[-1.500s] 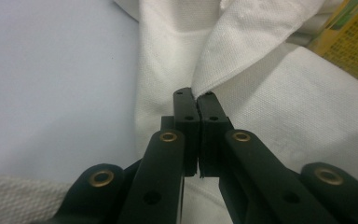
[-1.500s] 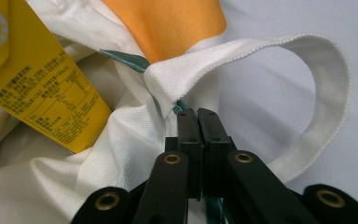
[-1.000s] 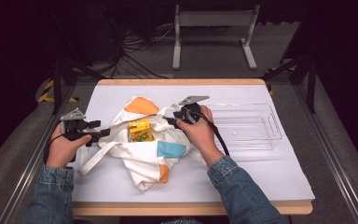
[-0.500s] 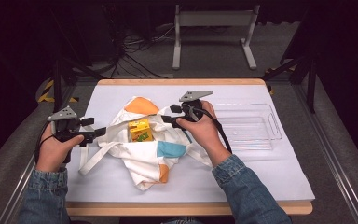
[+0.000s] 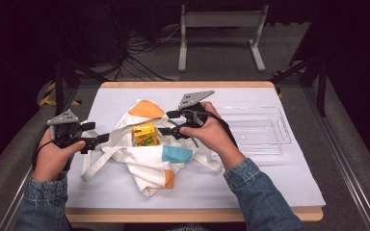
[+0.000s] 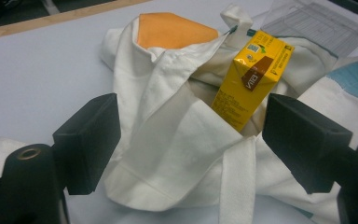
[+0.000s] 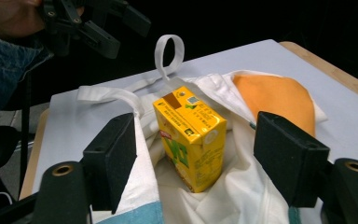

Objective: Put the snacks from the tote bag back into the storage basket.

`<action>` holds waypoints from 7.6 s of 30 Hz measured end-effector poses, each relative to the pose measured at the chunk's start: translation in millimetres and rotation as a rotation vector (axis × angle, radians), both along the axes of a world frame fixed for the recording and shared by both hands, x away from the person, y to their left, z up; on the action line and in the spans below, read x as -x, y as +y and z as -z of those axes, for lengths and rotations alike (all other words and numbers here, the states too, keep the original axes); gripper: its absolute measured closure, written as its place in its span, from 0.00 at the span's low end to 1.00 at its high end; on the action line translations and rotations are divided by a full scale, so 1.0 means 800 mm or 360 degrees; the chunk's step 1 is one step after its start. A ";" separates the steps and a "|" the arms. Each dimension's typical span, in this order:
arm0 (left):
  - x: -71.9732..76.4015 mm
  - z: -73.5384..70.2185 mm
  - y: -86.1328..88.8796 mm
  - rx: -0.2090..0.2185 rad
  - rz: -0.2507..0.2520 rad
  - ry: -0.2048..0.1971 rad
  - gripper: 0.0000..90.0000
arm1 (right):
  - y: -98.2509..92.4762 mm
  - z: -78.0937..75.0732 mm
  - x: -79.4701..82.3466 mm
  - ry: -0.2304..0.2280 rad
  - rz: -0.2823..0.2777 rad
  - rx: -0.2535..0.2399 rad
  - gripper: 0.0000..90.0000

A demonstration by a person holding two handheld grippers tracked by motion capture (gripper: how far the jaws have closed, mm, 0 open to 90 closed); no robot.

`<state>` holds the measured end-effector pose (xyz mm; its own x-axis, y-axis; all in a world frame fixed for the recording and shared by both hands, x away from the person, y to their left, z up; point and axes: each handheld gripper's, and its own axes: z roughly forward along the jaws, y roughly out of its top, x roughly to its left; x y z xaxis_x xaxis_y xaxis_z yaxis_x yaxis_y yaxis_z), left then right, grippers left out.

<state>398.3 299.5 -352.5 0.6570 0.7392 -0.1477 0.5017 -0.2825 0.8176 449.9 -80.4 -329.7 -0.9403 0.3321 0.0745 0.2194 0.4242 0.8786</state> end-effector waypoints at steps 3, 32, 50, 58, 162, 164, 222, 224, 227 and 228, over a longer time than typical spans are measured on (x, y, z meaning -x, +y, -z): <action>0.003 -0.004 0.000 0.0019 -0.0003 0.0000 0.21 | 0.005 0.000 0.001 0.0005 -0.0031 0.0010 0.33; 0.021 -0.010 0.014 -0.0058 -0.0115 -0.0007 0.19 | 0.066 0.066 -0.040 0.0081 -0.0090 0.0121 0.24; 0.028 -0.010 0.016 -0.0029 -0.0097 -0.0007 0.18 | 0.078 0.092 -0.051 0.0106 -0.0133 0.0163 0.24; 0.027 -0.009 0.016 -0.0023 -0.0090 -0.0009 0.18 | 0.080 0.100 -0.051 0.0095 -0.0165 0.0145 0.28; 0.029 -0.006 0.027 0.0034 -0.0169 -0.0008 0.11 | -0.071 -0.083 -0.001 -0.0304 -0.0230 0.0007 0.58; 0.029 -0.006 0.028 0.0033 -0.0168 -0.0010 0.10 | -0.078 -0.085 -0.001 -0.0307 -0.0220 0.0008 0.58; 0.031 -0.005 0.025 0.0032 -0.0141 -0.0016 0.06 | -0.269 -0.041 -0.003 -0.0295 0.0096 0.0042 0.58; 0.031 -0.004 0.025 0.0025 -0.0143 -0.0016 0.06 | -0.271 -0.036 -0.005 -0.0289 0.0094 0.0047 0.58; 0.033 -0.004 0.026 0.0027 -0.0149 -0.0011 0.06 | -0.270 -0.030 -0.007 -0.0285 0.0087 0.0065 0.58; 0.034 -0.004 0.027 0.0029 -0.0153 -0.0010 0.06 | -0.270 -0.029 -0.007 -0.0283 0.0082 0.0067 0.58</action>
